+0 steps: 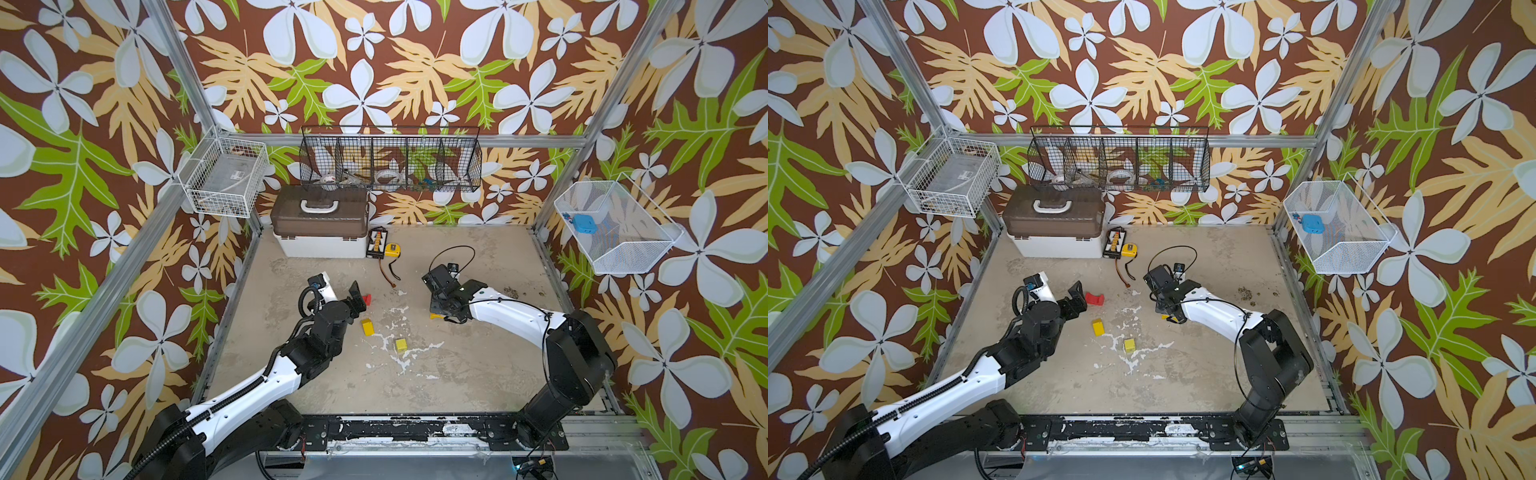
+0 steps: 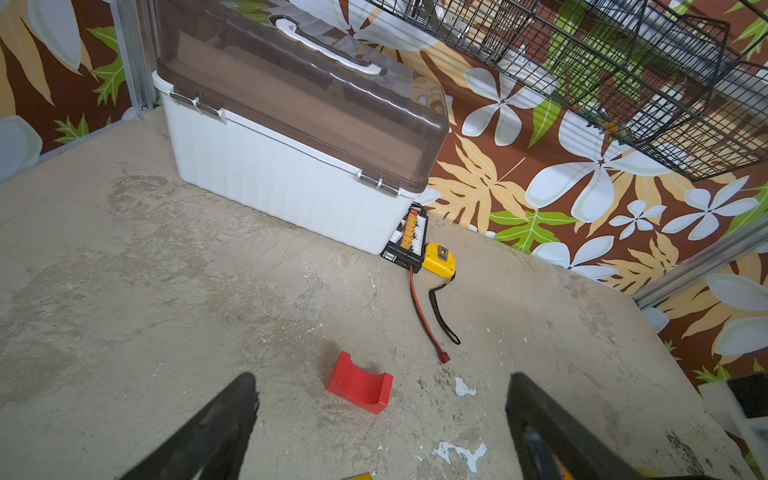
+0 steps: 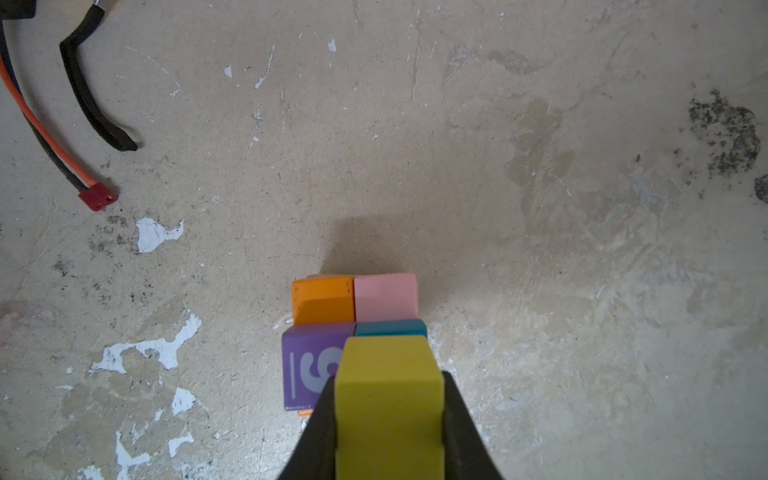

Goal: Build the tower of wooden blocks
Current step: 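Carry the yellow cube with the right gripper over the tower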

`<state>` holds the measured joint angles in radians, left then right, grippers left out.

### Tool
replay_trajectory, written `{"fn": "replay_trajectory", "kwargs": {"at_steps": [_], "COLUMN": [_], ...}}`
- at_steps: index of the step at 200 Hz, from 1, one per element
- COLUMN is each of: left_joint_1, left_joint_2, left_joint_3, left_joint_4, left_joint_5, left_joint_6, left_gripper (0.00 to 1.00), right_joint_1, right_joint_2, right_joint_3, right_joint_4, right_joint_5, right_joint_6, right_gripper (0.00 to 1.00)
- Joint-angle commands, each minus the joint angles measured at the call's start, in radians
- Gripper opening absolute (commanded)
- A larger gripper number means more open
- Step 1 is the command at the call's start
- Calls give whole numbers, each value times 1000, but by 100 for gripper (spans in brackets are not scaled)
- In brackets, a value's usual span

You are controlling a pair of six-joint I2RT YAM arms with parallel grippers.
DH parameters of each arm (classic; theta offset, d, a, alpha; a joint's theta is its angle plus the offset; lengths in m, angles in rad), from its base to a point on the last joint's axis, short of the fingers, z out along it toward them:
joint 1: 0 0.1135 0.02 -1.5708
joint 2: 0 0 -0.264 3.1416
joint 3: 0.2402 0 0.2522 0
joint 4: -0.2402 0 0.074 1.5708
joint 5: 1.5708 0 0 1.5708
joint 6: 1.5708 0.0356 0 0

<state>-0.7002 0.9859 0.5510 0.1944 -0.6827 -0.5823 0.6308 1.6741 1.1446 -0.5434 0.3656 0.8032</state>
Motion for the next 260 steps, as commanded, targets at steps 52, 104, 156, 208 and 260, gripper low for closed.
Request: {"fn": "replay_trajectory", "kwargs": {"at_steps": [52, 104, 156, 208, 260], "left_joint_1": [2, 2, 2, 2, 2], "left_joint_2": [3, 7, 12, 14, 12], "left_joint_3": [1, 1, 1, 1, 1], "left_joint_4": [13, 16, 16, 17, 17], "left_joint_5": [-1, 1, 2, 4, 8], "left_joint_6": [-4, -4, -4, -4, -6], "left_gripper": [95, 95, 95, 95, 95], "right_joint_1": [-3, -3, -3, -4, -3], "right_joint_2": [4, 3, -3, -8, -17], "right_joint_3": [1, 3, 1, 1, -1], "right_joint_4": [0, -4, -4, -9, -15], "right_joint_5": [0, 5, 6, 12, 25], "right_joint_6": [-2, -4, -5, -3, 3], "right_gripper": [26, 30, 39, 39, 38]}}
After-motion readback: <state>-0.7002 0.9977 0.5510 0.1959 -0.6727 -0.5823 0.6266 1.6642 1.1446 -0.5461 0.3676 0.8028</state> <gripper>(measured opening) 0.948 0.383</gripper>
